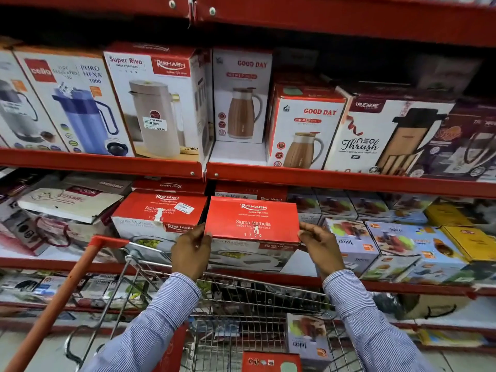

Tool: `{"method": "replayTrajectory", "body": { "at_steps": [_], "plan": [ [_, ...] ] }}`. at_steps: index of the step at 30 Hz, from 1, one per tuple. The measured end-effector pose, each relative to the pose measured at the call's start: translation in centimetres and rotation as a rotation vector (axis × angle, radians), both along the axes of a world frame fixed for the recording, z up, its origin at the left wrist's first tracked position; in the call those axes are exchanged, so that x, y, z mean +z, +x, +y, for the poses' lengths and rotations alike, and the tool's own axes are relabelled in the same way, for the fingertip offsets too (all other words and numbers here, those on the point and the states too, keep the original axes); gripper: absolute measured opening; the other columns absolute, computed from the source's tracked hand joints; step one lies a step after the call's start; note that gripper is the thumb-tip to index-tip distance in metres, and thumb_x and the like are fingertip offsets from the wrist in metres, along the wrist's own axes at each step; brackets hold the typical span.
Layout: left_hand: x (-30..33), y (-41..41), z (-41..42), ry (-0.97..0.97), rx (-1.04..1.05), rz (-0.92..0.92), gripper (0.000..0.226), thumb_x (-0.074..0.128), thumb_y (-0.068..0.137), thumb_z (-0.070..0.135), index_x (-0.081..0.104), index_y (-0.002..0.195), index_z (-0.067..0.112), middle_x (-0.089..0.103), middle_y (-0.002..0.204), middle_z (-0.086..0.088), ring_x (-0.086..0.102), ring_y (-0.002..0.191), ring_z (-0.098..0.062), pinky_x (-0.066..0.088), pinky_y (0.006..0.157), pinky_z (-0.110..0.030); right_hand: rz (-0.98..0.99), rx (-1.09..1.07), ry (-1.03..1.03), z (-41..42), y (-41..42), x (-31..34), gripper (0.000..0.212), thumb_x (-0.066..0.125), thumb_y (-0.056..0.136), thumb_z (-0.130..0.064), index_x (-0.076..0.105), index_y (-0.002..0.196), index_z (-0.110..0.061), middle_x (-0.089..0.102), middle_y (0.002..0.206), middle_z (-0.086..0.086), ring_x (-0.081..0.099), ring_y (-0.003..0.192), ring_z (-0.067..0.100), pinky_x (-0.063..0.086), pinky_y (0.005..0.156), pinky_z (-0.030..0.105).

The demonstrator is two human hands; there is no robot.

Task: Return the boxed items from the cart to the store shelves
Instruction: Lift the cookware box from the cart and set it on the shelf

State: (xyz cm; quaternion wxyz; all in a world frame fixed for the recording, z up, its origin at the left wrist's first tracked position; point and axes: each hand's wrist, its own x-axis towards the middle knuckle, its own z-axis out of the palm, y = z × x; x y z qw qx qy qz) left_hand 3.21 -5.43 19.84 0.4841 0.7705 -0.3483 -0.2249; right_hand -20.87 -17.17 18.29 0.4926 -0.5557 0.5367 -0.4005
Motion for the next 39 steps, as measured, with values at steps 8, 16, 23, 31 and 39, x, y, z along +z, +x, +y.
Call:
{"method": "replayTrajectory", "body": {
  "at_steps": [8,16,23,31,39],
  "plan": [
    [-2.5,-0.2,-1.6,0.026,0.08,-0.014,0.036,0.054,0.096,0.02,0.061,0.131,0.013,0.074,0.11,-0.015,0.068,0.1,-0.032,0.048,0.086,-0.03,0.065,0.04,0.044,-2.1,1.4,-2.2,0.028,0.06,0.09,-0.014,0.066,0.117,-0.019,0.07,0.113,0.004,0.065,0.107,0.022,0.052,0.098,0.045],
    [-2.3,-1.3,-1.9,0.03,0.115,0.061,0.042,0.063,0.091,0.024,0.052,0.126,0.004,0.055,0.079,0.004,0.062,0.081,-0.019,0.04,0.08,-0.027,0.134,0.068,0.032,-3.2,2.5,-1.1,0.034,0.051,0.095,-0.017,0.06,0.127,-0.012,0.066,0.12,0.004,0.061,0.109,0.018,0.046,0.092,0.027],
    [-3.0,-1.7,-2.3,0.064,0.013,0.005,0.077,0.068,0.086,0.036,0.032,0.149,0.012,0.049,0.148,-0.013,0.054,0.128,-0.031,0.046,0.107,-0.046,0.107,0.161,0.061,-2.9,2.1,-1.2,0.043,0.05,0.096,-0.024,0.048,0.138,-0.021,0.059,0.134,0.003,0.06,0.114,0.022,0.053,0.09,0.035],
    [-4.8,-4.7,-0.8,0.036,-0.073,-0.178,0.086,0.064,0.084,0.042,0.02,0.152,0.013,0.039,0.154,-0.01,0.043,0.138,-0.031,0.041,0.112,-0.049,0.242,0.293,-0.057,0.4,-0.8,-1.7,0.051,0.055,0.092,-0.035,0.042,0.141,-0.029,0.05,0.139,-0.008,0.051,0.12,0.008,0.047,0.094,0.028],
    [-10.4,-11.1,0.2,0.25,-0.477,-0.813,0.082,0.036,0.091,0.052,0.007,0.155,0.011,-0.002,0.165,-0.012,-0.002,0.152,-0.033,0.002,0.121,-0.055,0.995,0.301,-0.398,5.3,-8.6,-9.0,0.059,0.033,0.095,-0.043,0.023,0.15,-0.023,0.014,0.162,0.002,0.019,0.145,0.025,0.019,0.115,0.039]
  ]
}}
